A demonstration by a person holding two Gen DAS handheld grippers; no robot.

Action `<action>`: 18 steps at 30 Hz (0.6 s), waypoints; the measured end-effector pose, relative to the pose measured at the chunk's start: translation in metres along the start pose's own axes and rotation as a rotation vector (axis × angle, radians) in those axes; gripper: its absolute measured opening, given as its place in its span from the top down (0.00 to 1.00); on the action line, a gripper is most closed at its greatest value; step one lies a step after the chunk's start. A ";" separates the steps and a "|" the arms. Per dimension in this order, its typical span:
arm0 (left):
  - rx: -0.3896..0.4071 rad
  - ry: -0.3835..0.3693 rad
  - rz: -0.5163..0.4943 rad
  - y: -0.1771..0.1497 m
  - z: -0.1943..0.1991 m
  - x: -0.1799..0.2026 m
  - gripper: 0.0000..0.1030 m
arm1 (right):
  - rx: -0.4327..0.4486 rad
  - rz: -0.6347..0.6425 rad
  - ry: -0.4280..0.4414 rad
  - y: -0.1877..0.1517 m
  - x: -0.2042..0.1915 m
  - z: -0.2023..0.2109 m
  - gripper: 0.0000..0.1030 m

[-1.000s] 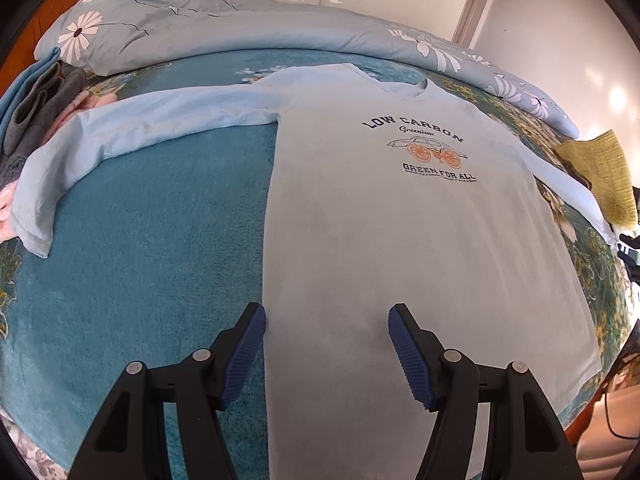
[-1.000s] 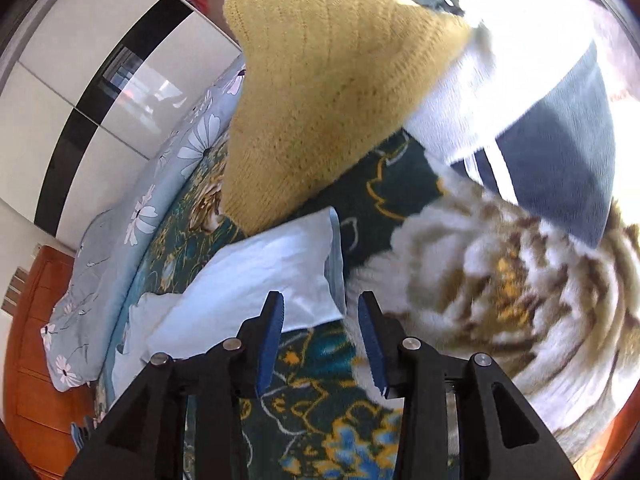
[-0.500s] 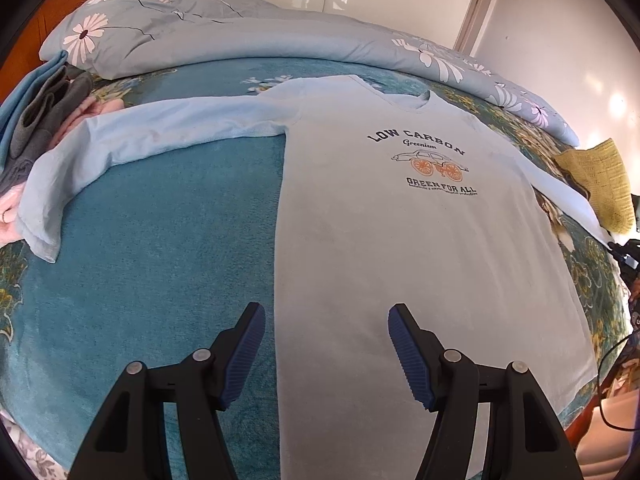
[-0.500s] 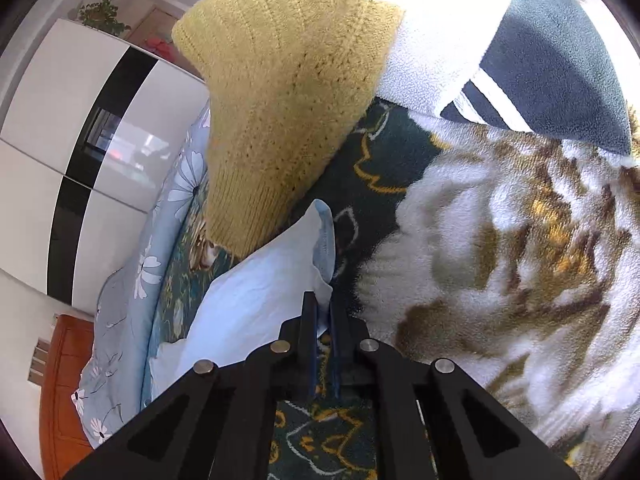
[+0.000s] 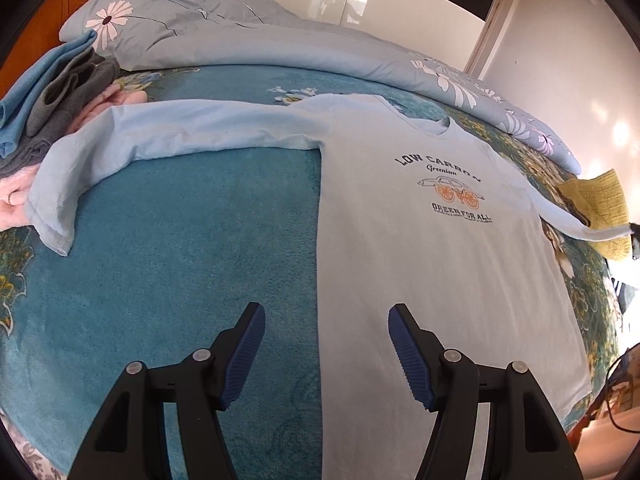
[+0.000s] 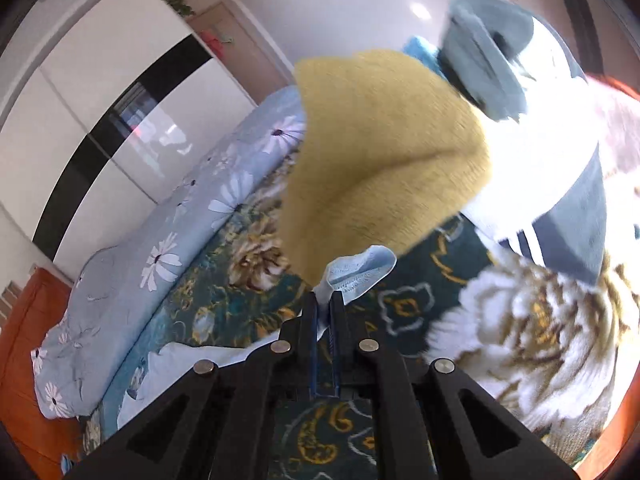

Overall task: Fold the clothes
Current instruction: 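Grasp the sleeve cuff near the yellow knit with the right tool and lift it, then fold the held sleeve across the sweatshirt body with the right tool and release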

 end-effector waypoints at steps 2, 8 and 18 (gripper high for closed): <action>0.016 -0.009 0.005 0.004 0.003 -0.005 0.34 | 0.027 0.117 0.013 0.010 -0.052 0.013 0.94; 0.059 -0.040 0.042 0.011 0.014 -0.028 0.34 | 0.014 0.435 0.121 -0.010 -0.217 0.012 0.94; 0.074 -0.037 0.134 0.005 0.021 -0.084 0.34 | -0.264 0.695 0.255 -0.148 -0.400 -0.113 0.94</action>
Point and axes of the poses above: each gripper's, at about its wrist camera, not at the fingertips, and z roughly against the way its jaws point, x to its right, y to its top, the point moved 2 cm from there along -z, roughly the way its jaws point, and after that the axes turned 12 degrees about -x, right-handed, at the moved point
